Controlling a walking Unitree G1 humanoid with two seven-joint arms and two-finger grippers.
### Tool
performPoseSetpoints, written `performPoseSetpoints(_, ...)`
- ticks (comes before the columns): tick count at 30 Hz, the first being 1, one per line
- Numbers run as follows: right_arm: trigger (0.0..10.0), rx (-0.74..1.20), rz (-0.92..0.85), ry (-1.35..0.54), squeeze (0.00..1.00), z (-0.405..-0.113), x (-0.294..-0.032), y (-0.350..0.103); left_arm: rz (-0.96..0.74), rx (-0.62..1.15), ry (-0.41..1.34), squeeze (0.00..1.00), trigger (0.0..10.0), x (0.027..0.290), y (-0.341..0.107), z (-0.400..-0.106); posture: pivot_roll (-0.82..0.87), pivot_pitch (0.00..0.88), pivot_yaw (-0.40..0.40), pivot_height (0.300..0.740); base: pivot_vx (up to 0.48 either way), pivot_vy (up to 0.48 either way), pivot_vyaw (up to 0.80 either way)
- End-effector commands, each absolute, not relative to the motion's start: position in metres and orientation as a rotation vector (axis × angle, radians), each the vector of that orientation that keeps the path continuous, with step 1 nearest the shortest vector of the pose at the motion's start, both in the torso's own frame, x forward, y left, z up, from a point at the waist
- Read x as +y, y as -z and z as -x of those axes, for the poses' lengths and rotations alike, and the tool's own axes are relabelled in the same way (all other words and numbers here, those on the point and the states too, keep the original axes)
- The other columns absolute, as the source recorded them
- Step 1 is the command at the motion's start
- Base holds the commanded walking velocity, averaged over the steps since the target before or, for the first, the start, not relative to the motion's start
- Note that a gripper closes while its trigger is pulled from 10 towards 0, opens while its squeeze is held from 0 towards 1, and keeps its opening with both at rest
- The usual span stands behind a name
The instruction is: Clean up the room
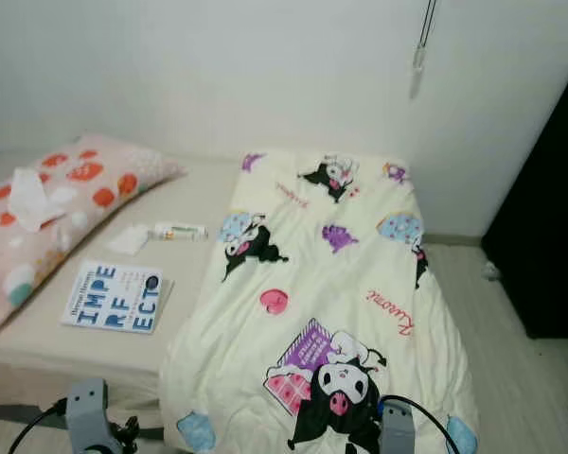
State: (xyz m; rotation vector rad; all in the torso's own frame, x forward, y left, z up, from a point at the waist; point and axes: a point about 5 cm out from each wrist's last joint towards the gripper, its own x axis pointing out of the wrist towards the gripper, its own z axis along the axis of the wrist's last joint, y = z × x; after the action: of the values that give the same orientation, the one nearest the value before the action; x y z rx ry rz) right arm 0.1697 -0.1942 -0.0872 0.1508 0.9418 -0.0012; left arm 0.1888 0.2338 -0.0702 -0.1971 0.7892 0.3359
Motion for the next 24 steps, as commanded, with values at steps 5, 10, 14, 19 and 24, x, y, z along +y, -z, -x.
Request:
performPoseSetpoints(5, 10.0, 0.984, -0.131, 0.007, 0.00, -0.161, -0.196, 0.091, 0.190, 0.861, -0.348, 0.00, 10.0, 0.233, 0.078, -0.175, -0.04, 0.000, -0.023, 0.707, 0.000, 0.000, 0.00)
performPoseSetpoints(10, 10.0, 0.978, -0.128, 0.005, 0.00, -0.163, -0.196, 0.090, 0.185, 0.877, -0.350, 0.00, 10.0, 0.232, 0.080, -0.172, -0.03, 0.000, -0.026, 0.732, 0.000, 0.000, 0.00)
performPoseSetpoints(14, 10.0, 0.975, -0.125, 0.002, 0.00, -0.165, -0.196, 0.090, 0.185, 0.883, -0.349, 0.00, 10.0, 0.231, 0.081, -0.171, -0.03, 0.000, -0.031, 0.740, 0.000, 0.000, 0.00)
performPoseSetpoints(19, 10.0, 0.971, -0.121, -0.004, 0.00, -0.166, -0.196, 0.089, 0.187, 0.887, -0.346, 0.00, 10.0, 0.230, 0.081, -0.170, -0.03, 0.000, -0.036, 0.740, 0.000, 0.000, 0.00)
performPoseSetpoints(24, 10.0, 0.959, -0.112, -0.012, 0.00, -0.167, -0.197, 0.088, 0.187, 0.892, -0.344, 0.00, 10.0, 0.230, 0.082, -0.169, -0.03, 0.000, -0.038, 0.740, 0.000, 0.000, 0.00)
